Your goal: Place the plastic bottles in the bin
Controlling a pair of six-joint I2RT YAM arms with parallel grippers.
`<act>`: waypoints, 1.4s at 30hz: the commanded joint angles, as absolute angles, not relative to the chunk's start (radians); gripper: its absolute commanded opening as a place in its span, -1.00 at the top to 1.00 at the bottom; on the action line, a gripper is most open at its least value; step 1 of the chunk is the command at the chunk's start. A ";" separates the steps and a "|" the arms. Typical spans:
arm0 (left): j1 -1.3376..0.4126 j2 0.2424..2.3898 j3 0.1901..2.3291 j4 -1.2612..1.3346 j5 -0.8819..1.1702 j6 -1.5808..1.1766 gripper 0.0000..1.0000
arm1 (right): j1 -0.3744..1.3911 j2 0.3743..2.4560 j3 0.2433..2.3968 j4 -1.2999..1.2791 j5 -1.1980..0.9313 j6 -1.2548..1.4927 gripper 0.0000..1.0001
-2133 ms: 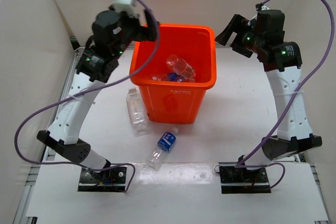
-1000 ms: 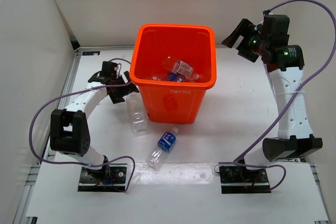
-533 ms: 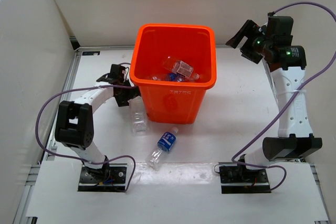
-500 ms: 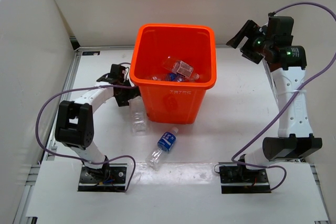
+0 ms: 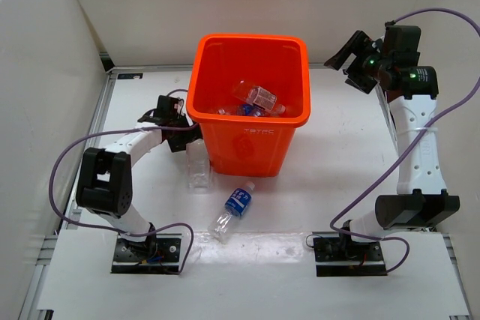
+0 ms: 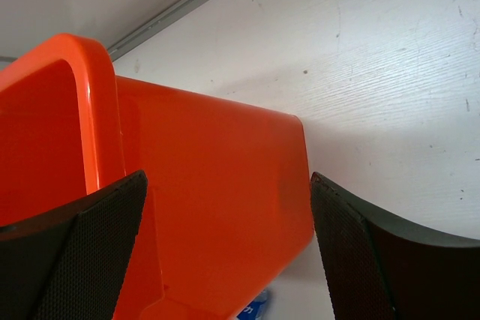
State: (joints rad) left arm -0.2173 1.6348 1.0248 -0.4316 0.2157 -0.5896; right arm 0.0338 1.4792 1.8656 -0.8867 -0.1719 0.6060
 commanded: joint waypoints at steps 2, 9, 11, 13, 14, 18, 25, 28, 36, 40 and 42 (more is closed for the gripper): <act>-0.238 1.598 0.979 -0.480 0.209 -0.537 0.12 | 0.031 1.503 1.879 -0.842 -0.219 0.634 -0.81; -0.197 1.520 1.028 -0.554 0.107 -0.502 0.40 | 0.044 1.526 1.899 -0.836 -0.226 0.641 -0.81; -0.134 1.485 1.035 -0.577 0.077 -0.502 0.46 | 0.051 1.529 1.901 -0.838 -0.227 0.640 -0.81; -0.085 1.445 1.055 -0.578 0.061 -0.505 0.53 | 0.054 1.532 1.902 -0.839 -0.229 0.643 -0.81; -0.059 1.439 1.061 -0.577 0.058 -0.505 0.53 | 0.058 1.534 1.904 -0.838 -0.229 0.643 -0.81; -0.012 1.396 1.109 -0.572 0.057 -0.508 0.55 | 0.072 1.548 1.916 -0.844 -0.233 0.641 -0.81; -0.009 1.371 1.169 -0.565 0.060 -0.515 0.55 | 0.087 1.563 1.933 -0.853 -0.239 0.640 -0.81; -0.009 1.368 1.170 -0.565 0.058 -0.517 0.57 | 0.087 1.557 1.928 -0.856 -0.239 0.637 -0.81; -0.009 1.348 1.088 -0.615 0.013 -0.541 0.55 | 0.077 1.534 1.888 -0.851 -0.245 0.637 -0.81; -0.009 1.351 1.036 -0.684 -0.026 -0.564 0.11 | 0.080 1.534 1.882 -0.847 -0.247 0.640 -0.81; -0.008 1.351 1.002 -0.710 -0.028 -0.583 -0.10 | 0.078 1.539 1.885 -0.848 -0.252 0.640 -0.81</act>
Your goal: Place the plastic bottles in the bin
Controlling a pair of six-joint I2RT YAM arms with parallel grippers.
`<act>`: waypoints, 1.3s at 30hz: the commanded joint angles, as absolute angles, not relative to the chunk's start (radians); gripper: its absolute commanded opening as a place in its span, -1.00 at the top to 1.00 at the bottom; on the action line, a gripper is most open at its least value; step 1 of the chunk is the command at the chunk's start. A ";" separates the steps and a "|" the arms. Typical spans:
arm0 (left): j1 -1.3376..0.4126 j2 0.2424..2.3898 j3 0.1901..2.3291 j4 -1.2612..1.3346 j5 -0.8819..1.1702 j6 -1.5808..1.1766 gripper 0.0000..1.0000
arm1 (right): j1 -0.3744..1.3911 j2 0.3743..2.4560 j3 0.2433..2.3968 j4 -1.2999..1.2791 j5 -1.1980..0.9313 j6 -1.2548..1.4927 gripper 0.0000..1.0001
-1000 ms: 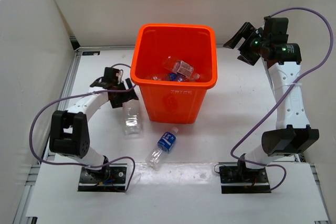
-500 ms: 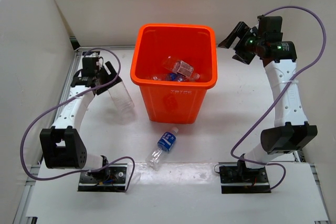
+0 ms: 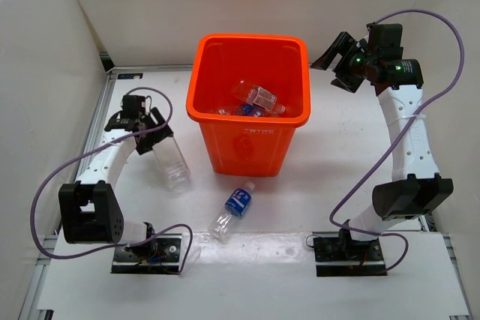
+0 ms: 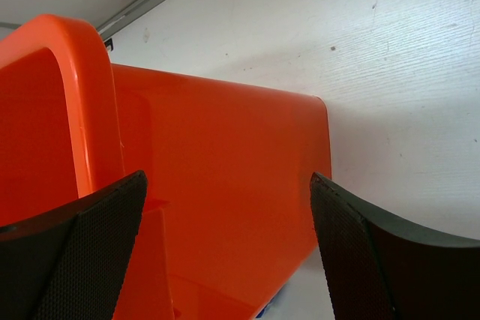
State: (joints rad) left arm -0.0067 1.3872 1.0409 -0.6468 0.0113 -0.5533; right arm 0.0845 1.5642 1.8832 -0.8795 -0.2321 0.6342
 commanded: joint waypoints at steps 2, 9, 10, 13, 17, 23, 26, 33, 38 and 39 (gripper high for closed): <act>-0.008 1.353 0.965 -0.733 -0.021 -0.601 -0.10 | 0.078 1.536 1.882 -0.850 -0.255 0.643 -0.81; -0.008 1.367 0.874 -0.747 0.024 -0.663 -0.75 | 0.060 1.519 1.842 -0.845 -0.258 0.649 -0.81; -0.008 1.379 0.868 -0.749 0.026 -0.673 -0.90 | 0.058 1.522 1.838 -0.847 -0.259 0.647 -0.81; -0.008 1.396 0.867 -0.739 0.044 -0.677 -1.00 | 0.051 1.519 1.829 -0.845 -0.259 0.647 -0.81; -0.008 1.408 0.922 -0.778 0.003 -0.657 -1.00 | 0.040 1.523 1.825 -0.845 -0.262 0.649 -0.81; -0.023 1.419 1.005 -0.821 -0.058 -0.577 -1.00 | 0.028 1.519 1.796 -0.836 -0.265 0.652 -0.81; -0.072 1.422 1.063 -0.850 -0.115 -0.516 -1.00 | 0.028 1.525 1.795 -0.828 -0.270 0.653 -0.81; -0.117 1.431 1.063 -0.838 -0.106 -0.469 -1.00 | 0.028 1.546 1.812 -0.824 -0.279 0.661 -0.81; -0.123 1.416 1.020 -0.856 -0.104 -0.460 -1.00 | 0.025 1.554 1.819 -0.825 -0.284 0.661 -0.81; -0.123 1.411 1.019 -0.868 -0.112 -0.451 -1.00 | 0.023 1.552 1.818 -0.827 -0.285 0.663 -0.81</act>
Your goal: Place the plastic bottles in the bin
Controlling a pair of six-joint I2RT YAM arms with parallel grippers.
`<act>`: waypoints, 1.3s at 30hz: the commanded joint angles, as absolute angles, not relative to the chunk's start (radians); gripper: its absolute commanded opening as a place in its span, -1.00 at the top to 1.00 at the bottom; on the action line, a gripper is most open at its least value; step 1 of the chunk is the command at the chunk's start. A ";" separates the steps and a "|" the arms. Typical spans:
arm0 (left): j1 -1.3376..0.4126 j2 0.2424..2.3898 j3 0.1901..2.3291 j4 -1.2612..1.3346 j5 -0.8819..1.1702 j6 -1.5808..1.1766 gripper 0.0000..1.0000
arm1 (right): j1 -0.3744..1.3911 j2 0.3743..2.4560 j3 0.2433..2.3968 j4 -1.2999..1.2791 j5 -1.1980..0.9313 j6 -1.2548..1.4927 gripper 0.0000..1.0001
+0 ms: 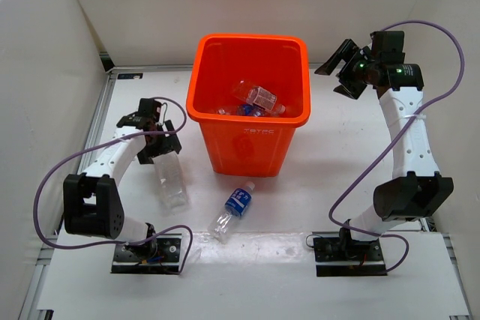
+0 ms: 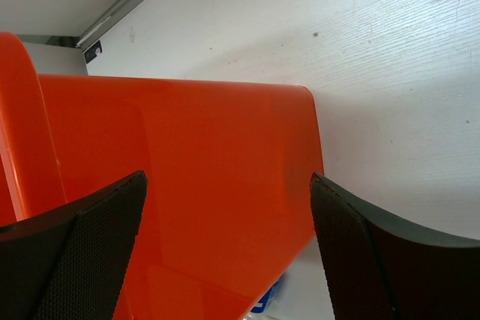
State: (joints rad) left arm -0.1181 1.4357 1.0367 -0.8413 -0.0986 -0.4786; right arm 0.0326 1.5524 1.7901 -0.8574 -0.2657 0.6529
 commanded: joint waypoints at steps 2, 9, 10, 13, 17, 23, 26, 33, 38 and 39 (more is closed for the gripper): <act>-0.124 1.397 1.014 -0.873 -0.132 -0.442 -1.00 | 0.023 1.554 1.815 -0.824 -0.284 0.663 -0.81; -0.121 1.399 1.002 -0.854 -0.103 -0.431 -1.00 | 0.026 1.549 1.807 -0.819 -0.291 0.667 -0.81; -0.123 1.401 0.985 -0.851 -0.101 -0.431 -1.00 | 0.026 1.549 1.807 -0.821 -0.293 0.666 -0.81; -0.121 1.396 0.963 -0.827 -0.068 -0.433 -1.00 | 0.021 1.543 1.804 -0.821 -0.295 0.667 -0.81; -0.132 1.400 0.913 -0.789 -0.011 -0.448 -1.00 | 0.017 1.537 1.793 -0.824 -0.299 0.667 -0.81; -0.147 1.410 0.900 -0.769 -0.003 -0.448 -1.00 | 0.014 1.540 1.792 -0.818 -0.313 0.676 -0.81; -0.146 1.408 0.910 -0.769 -0.006 -0.445 -0.85 | 0.011 1.540 1.792 -0.811 -0.318 0.681 -0.81; -0.071 1.384 1.141 -0.818 -0.149 -0.423 -0.26 | 0.012 1.554 1.798 -0.799 -0.334 0.706 -0.81; -0.009 1.434 1.443 -0.816 -0.161 -0.448 -0.26 | 0.011 1.566 1.818 -0.798 -0.345 0.703 -0.81; 0.021 1.445 1.530 -0.812 -0.152 -0.457 -0.26 | 0.012 1.569 1.824 -0.796 -0.347 0.704 -0.81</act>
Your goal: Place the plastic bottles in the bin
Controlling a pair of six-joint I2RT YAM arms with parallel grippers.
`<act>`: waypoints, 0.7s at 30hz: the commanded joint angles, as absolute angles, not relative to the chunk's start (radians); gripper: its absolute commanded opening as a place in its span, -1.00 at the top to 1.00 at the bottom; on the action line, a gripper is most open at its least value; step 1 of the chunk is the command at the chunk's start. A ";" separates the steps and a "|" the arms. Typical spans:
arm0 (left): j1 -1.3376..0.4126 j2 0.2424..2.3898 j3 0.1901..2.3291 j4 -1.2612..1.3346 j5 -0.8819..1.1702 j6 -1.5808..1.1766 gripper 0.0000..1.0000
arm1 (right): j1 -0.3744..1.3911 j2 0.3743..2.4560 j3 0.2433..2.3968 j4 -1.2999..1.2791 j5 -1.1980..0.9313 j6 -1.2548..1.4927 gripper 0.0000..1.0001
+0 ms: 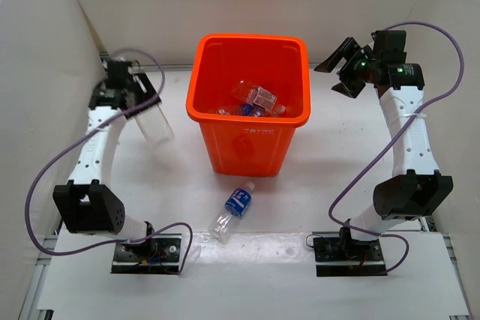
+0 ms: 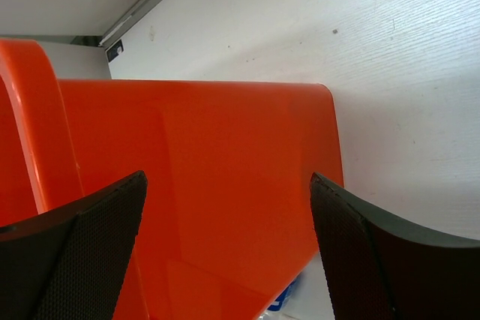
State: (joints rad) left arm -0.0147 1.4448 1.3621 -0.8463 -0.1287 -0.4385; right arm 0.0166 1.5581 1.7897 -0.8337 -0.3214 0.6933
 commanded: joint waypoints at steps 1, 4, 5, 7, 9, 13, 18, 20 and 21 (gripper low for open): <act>0.023 1.468 1.625 -0.811 -0.147 -0.466 -0.26 | 0.014 1.574 1.825 -0.795 -0.347 0.703 -0.81; 0.038 1.558 1.877 -0.824 -0.129 -0.495 -0.26 | 0.014 1.574 1.833 -0.796 -0.351 0.704 -0.81; 0.038 1.575 1.975 -0.819 -0.118 -0.512 -0.26 | 0.015 1.569 1.833 -0.796 -0.353 0.706 -0.81; 0.037 1.609 2.108 -0.787 -0.057 -0.535 -0.28 | 0.015 1.569 1.830 -0.796 -0.351 0.701 -0.81; 0.032 1.611 2.134 -0.654 -0.022 -0.575 -0.31 | 0.017 1.559 1.824 -0.795 -0.350 0.701 -0.81; 0.005 1.579 2.140 -0.410 -0.003 -0.580 -0.34 | 0.015 1.537 1.802 -0.795 -0.348 0.701 -0.81; -0.132 1.578 2.222 -0.272 0.115 -0.468 -0.50 | 0.018 1.516 1.778 -0.796 -0.350 0.695 -0.81; -0.179 1.578 2.217 -0.256 0.136 -0.437 -0.56 | 0.018 1.508 1.766 -0.802 -0.354 0.698 -0.81; -0.208 1.572 2.207 -0.232 0.181 -0.436 -0.56 | 0.020 1.506 1.760 -0.784 -0.359 0.699 -0.81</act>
State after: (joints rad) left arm -0.1509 1.6096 2.1799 -0.3534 0.0692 -0.4908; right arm 0.0170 1.5543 1.7744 -0.8261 -0.3405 0.6998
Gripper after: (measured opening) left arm 0.902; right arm 0.904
